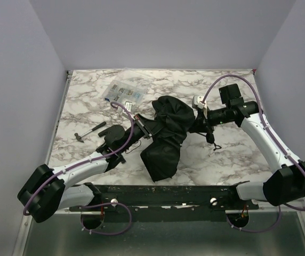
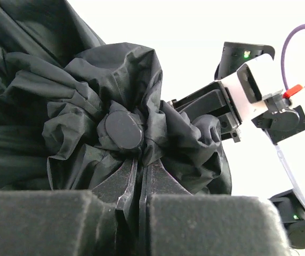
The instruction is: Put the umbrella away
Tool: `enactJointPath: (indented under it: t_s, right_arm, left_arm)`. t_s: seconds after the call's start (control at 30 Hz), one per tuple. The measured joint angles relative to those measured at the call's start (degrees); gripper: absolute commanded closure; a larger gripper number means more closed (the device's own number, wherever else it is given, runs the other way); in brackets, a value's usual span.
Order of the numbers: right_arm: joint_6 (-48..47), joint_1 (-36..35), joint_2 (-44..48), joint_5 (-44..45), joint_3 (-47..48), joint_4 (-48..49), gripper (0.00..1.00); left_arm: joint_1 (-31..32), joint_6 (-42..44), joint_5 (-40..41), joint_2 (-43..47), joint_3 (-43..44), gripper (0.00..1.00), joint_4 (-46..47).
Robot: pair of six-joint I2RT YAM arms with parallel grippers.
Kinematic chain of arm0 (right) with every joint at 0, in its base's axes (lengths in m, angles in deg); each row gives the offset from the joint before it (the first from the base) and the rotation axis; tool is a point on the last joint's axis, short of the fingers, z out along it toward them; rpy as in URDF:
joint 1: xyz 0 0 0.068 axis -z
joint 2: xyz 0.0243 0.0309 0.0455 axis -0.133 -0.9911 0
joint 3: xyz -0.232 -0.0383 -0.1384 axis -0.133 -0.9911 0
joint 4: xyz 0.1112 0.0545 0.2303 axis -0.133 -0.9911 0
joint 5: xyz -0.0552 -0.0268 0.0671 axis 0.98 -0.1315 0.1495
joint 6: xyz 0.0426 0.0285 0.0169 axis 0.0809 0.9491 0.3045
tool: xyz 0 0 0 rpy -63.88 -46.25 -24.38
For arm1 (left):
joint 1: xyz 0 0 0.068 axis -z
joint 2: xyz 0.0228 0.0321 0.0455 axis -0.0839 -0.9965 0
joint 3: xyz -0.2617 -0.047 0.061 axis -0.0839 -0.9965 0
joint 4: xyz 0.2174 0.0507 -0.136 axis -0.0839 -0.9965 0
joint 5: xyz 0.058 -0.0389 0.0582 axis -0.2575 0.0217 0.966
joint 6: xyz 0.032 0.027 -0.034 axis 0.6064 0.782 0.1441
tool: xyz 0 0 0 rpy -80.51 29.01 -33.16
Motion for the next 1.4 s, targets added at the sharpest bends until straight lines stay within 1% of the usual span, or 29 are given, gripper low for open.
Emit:
enactJointPath:
  t_s: [0.17, 0.23, 0.3, 0.37, 0.47, 0.53, 0.7, 0.87, 0.97, 1.03, 1.1, 1.2, 1.33, 1.4]
  right_arm:
    - [1.6, -0.3, 1.8, 1.1, -0.4, 1.3, 0.98]
    - [2.6, -0.4, 2.6, 1.2, -0.8, 2.3, 0.8]
    - [4.0, -0.4, 3.3, 1.1, -1.6, 3.5, 0.66]
    - [5.2, -0.9, 3.6, 1.1, -2.5, 4.1, 0.59]
    - [6.4, -1.6, 3.5, 1.0, -4.6, 4.3, 0.57]
    - [7.0, -1.7, 3.5, 1.0, -5.6, 4.5, 0.59]
    - [8.4, -1.8, 3.0, 0.3, -5.6, 4.9, 0.68]
    - [9.7, -1.8, 1.0, -0.5, -1.7, 4.5, 0.77]
    - [11.0, -1.8, 1.0, -0.5, 0.3, 4.5, 0.76]
    - [12.2, -1.8, 1.2, -0.5, 1.1, 4.5, 0.67]
    - [12.7, -1.6, 1.3, -0.5, 1.2, 4.5, 0.62]
    - [13.1, -0.9, 1.8, -0.5, 1.6, 4.4, 0.63]
    - [12.8, -0.2, 2.1, -0.7, 3.4, 3.0, 0.82]
    - [12.6, 0.0, 2.1, -1.3, 4.3, 2.1, 0.99]
  left_arm:
    - [0.1, 0.2, 0.2, -0.3, 0.0, 1.0, 3.0]
    - [0.1, 0.5, 0.3, -0.4, 0.0, 1.0, 4.0]
    - [0.1, 0.9, 0.3, -0.5, 0.0, 1.0, 5.0]
    - [0.0, 1.0, 0.5, -0.7, 0.0, 1.0, 6.8]
    - [-0.2, 1.0, 0.8, -0.8, 0.1, 1.0, 11.1]
    - [-0.5, 1.3, 0.8, -0.8, 0.2, 1.0, 12.5]
    - [-0.9, 1.7, 0.3, -0.8, 0.4, 1.0, 12.5]
    - [-1.2, 2.4, -0.2, -0.8, 1.3, 1.0, 12.4]
    - [-1.3, 2.7, -0.3, -0.7, 1.7, 1.0, 12.5]
    - [-1.3, 3.1, -0.3, -0.1, 1.7, 1.0, 12.4]
    - [-1.3, 3.5, -0.3, 0.4, 1.7, 1.0, 12.3]
    - [-1.7, 4.0, -0.6, 1.3, 1.7, 1.0, 12.0]
    - [-2.3, 4.1, -1.2, 2.2, 1.7, 1.0, 11.8]
    - [-2.4, 4.2, -1.3, 2.4, 1.7, 1.0, 11.8]
